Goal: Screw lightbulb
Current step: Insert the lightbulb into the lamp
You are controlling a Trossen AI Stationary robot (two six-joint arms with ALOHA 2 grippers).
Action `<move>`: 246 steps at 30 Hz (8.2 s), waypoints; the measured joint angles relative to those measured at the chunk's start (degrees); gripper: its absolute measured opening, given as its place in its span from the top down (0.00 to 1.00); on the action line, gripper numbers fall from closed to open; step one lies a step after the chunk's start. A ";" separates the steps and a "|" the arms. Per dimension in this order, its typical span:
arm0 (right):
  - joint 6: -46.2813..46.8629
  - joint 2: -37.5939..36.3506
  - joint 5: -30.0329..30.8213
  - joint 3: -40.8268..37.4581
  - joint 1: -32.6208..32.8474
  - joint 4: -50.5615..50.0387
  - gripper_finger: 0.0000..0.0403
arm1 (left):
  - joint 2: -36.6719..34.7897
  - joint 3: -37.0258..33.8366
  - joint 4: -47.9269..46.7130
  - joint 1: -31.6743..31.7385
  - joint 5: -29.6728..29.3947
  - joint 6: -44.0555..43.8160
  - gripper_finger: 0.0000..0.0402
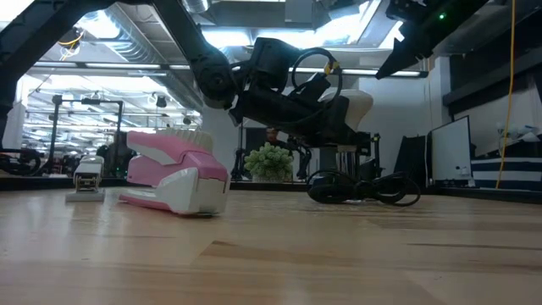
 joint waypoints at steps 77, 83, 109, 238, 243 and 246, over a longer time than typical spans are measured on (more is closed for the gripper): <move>-3.96 12.84 -18.03 0.08 0.07 9.74 0.99 | 0.07 -0.04 0.13 0.00 0.00 0.39 0.62; -3.11 15.34 -18.01 0.32 0.07 10.15 0.99 | 0.07 -0.04 0.11 0.00 -0.08 0.17 0.62; -3.03 14.36 -17.92 0.09 0.04 7.48 0.99 | 0.04 -0.02 1.05 0.00 0.04 0.47 0.62; -1.45 14.45 -18.43 -0.02 0.02 7.58 0.99 | -13.07 -0.11 -20.88 -14.10 -10.11 1.55 0.99; -1.43 14.45 -18.45 -0.02 0.02 7.57 0.99 | -13.07 -0.09 -18.71 -13.57 -13.87 2.14 0.99; -1.42 14.40 -18.44 0.00 0.02 7.37 0.99 | -13.07 -0.09 -18.69 -13.55 -19.24 2.04 1.00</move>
